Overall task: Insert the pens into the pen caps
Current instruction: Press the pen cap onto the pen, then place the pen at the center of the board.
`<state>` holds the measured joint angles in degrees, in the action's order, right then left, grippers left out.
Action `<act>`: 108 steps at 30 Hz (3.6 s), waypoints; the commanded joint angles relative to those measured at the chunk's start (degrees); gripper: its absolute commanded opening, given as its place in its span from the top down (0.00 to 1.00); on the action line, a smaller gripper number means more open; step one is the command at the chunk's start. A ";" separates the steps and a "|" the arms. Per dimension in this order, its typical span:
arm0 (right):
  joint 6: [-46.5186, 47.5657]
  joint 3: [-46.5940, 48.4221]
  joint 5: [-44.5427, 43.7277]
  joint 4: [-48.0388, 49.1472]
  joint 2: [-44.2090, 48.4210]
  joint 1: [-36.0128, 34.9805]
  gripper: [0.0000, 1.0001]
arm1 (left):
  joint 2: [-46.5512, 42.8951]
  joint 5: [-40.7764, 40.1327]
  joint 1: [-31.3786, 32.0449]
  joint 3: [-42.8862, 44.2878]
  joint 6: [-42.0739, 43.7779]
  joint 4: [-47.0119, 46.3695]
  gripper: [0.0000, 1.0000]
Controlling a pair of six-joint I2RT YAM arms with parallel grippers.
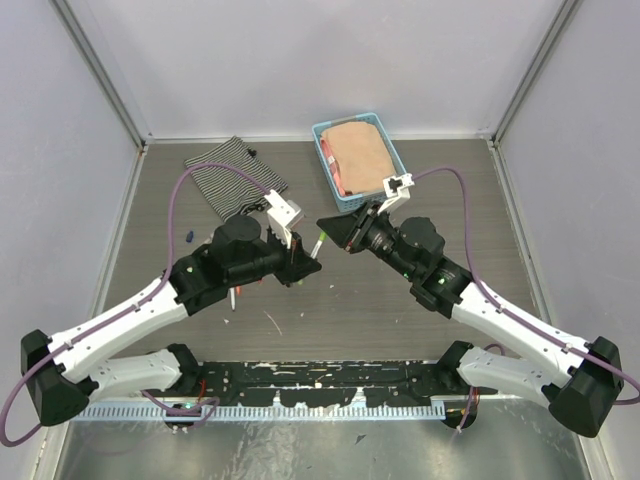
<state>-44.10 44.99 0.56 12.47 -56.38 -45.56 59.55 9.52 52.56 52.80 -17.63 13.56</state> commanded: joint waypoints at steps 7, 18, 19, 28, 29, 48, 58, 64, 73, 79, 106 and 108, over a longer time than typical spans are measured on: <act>0.97 -1.60 0.87 1.76 0.20 -2.28 1.00 | 1.53 -1.37 0.11 4.55 -1.08 -2.54 1.00; 2.17 -2.15 -0.72 -0.21 -1.68 -6.12 1.00 | 1.20 -2.36 0.10 8.51 -1.84 -3.77 1.00; 2.24 -2.33 -0.81 -0.50 -1.55 -6.26 1.00 | 1.06 -2.55 0.09 8.92 -1.76 -3.79 1.00; 0.69 -4.65 -0.07 -1.39 -0.43 -8.01 1.00 | 0.83 -3.11 0.15 11.14 -0.67 -5.58 1.00; 0.30 -5.09 0.25 -1.35 -0.40 -8.31 1.00 | 0.83 -3.06 0.10 11.12 -0.47 -5.83 1.00; -1.34 -8.86 -5.12 -4.88 0.94 -15.60 1.00 | 0.86 -3.76 0.09 11.52 2.50 -9.01 1.00; 5.27 3.32 -18.12 -8.27 4.96 -15.55 0.71 | -0.61 -2.14 0.12 7.05 1.12 -7.97 1.00; 10.78 8.27 -22.09 -7.50 4.82 -15.57 0.50 | -1.37 -4.36 0.10 3.47 0.76 -5.76 1.00; 14.98 8.80 -29.48 -17.07 6.52 -15.55 0.40 | -6.10 -9.48 0.14 -1.88 1.36 -0.85 1.00; 20.86 14.40 -30.95 -30.36 0.35 -15.26 0.40 | -7.65 -13.73 0.10 -3.50 1.15 3.52 1.00; 3.06 -14.74 -6.35 -22.76 15.71 14.71 0.39 | 9.10 -14.77 0.15 -5.84 -9.62 -3.19 1.00; 2.40 -14.97 -7.82 -24.50 16.85 14.71 0.39 | 12.01 -16.79 0.09 -3.74 -11.88 -1.06 1.00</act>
<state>-37.93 30.48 -3.44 -11.44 -41.89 -30.98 67.64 -4.40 52.71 46.85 -24.67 13.80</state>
